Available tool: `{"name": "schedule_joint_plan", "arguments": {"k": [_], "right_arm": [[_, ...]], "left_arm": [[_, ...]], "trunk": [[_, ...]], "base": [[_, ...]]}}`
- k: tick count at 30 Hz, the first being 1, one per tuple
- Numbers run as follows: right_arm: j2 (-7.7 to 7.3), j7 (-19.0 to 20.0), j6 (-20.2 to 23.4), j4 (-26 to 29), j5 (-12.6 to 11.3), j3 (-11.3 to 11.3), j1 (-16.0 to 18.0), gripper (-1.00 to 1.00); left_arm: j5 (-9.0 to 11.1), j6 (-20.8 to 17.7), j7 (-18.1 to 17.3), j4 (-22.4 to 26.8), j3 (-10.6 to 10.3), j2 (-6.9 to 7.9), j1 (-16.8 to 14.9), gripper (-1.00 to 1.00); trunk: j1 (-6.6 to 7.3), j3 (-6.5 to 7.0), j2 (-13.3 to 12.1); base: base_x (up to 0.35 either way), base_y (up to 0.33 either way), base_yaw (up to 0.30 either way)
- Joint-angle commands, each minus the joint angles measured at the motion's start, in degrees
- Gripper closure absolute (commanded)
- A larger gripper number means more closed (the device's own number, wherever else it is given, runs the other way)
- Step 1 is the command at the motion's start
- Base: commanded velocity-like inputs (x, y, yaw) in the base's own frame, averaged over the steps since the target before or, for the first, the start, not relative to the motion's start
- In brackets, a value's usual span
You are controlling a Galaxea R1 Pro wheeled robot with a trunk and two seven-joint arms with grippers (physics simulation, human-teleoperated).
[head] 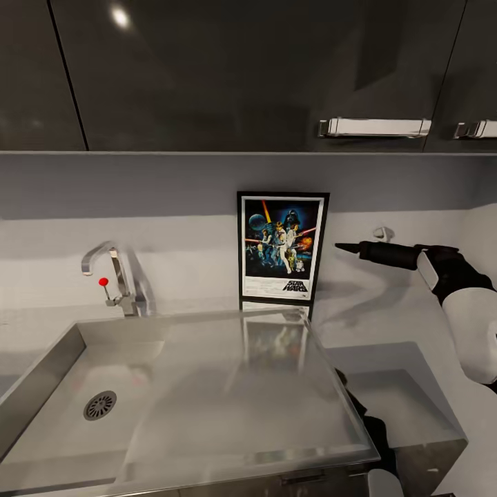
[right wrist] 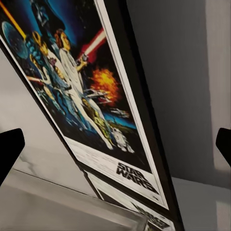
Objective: Pick up the poster from the kitchen countertop and hang it on one of the wall nails in the kitchen.
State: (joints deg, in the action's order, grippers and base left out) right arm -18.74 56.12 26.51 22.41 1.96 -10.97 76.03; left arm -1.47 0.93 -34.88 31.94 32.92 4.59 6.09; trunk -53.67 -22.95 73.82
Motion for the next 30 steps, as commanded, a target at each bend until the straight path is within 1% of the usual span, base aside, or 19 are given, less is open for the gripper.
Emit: {"name": "schedule_joint_plan", "arguments": {"k": [1, 18, 19, 22, 25, 28, 29, 30], "right_arm": [[0.04, 0.26, 0.50, 0.02, 0.21, -0.40, 0.04, -1.00], [-0.02, 0.14, 0.53, 0.02, 0.21, -0.51, 0.21, -1.00], [-0.03, 0.12, 0.50, 0.14, 0.22, -0.54, -0.13, -1.00], [-0.06, 1.10, -0.48, -0.85, 0.30, 0.48, -1.11, -1.00], [-0.12, 2.06, -1.45, -1.82, 0.32, 0.88, -2.09, -1.00], [-0.14, 3.02, -2.41, -2.79, 0.32, 1.48, -2.37, -1.00], [-0.15, 3.99, -10.23, -6.46, 0.32, 2.59, -2.38, -1.00], [-0.15, 4.05, -10.78, -7.10, 0.32, 2.98, -2.40, -1.00]], "left_arm": [[-0.16, 0.09, -0.27, 0.04, 0.18, -0.02, -0.01, -1.00], [-0.19, 0.12, -0.10, 0.04, 0.20, -0.02, 0.02, -1.00], [-0.21, 0.17, 0.01, -0.30, 0.10, -0.33, 0.04, -1.00], [-0.27, 0.46, 0.26, -1.26, -0.22, -1.27, 0.15, -1.00], [-0.28, 0.56, 0.31, -2.23, -0.27, -1.46, 0.17, -1.00], [-0.28, 0.67, 0.24, -2.49, -0.31, -1.54, 0.20, -1.00], [-0.28, 0.73, 0.16, -2.53, -0.33, -1.56, 0.19, -1.00], [-0.28, 0.75, 0.11, -2.54, -0.34, -1.57, 0.20, -1.00]], "trunk": [[0.00, -0.05, 0.03], [0.00, -0.05, 0.03], [0.00, -0.05, 0.03], [0.00, -0.05, 0.03], [0.00, -0.05, 0.03], [0.00, -0.05, 0.03], [0.00, -0.05, 0.03], [0.00, -0.05, 0.03]], "base": [[0.000, 0.000, 0.000], [0.000, 0.000, 0.000], [0.000, 0.000, 0.000], [0.000, 0.000, 0.000], [0.000, 0.000, 0.000], [0.000, 0.000, 0.000], [0.000, 0.000, 0.000], [0.000, 0.000, 0.000]]}}
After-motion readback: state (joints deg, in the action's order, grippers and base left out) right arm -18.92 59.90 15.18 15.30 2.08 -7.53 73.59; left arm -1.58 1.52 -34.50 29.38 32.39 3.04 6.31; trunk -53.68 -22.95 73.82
